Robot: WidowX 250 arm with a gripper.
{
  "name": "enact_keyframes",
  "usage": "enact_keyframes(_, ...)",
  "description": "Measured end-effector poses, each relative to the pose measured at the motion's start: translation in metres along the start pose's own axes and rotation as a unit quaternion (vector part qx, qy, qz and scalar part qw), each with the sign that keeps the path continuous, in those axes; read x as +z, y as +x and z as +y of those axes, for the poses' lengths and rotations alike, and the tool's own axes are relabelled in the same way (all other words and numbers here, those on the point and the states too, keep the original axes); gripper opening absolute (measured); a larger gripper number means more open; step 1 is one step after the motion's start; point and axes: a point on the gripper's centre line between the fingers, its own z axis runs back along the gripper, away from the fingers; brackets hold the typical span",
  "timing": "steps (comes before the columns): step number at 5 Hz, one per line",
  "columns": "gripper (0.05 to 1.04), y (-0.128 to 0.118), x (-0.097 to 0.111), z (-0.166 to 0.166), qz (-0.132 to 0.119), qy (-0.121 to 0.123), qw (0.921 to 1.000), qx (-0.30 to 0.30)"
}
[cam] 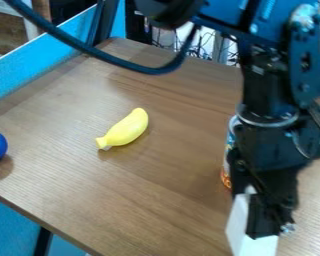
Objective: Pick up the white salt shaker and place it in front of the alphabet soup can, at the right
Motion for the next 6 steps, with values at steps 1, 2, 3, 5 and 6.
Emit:
enact_keyframes(1,0.639,0.015,-0.012,-0.002,-0.011,0.014,0.9997,-0.017)
enact_keyframes(2,0.639,0.022,-0.025,-0.01,-0.04,-0.033,0.9985,-0.018)
enact_keyframes(3,0.639,0.021,-0.029,-0.002,-0.052,-0.015,0.9985,-0.002)
enact_keyframes(5,0.747,0.019,-0.03,-0.003,-0.036,0.007,0.9993,-0.004)
enact_keyframes(6,0.982,0.002,-0.03,-0.008,0.001,-0.002,0.9999,0.015)
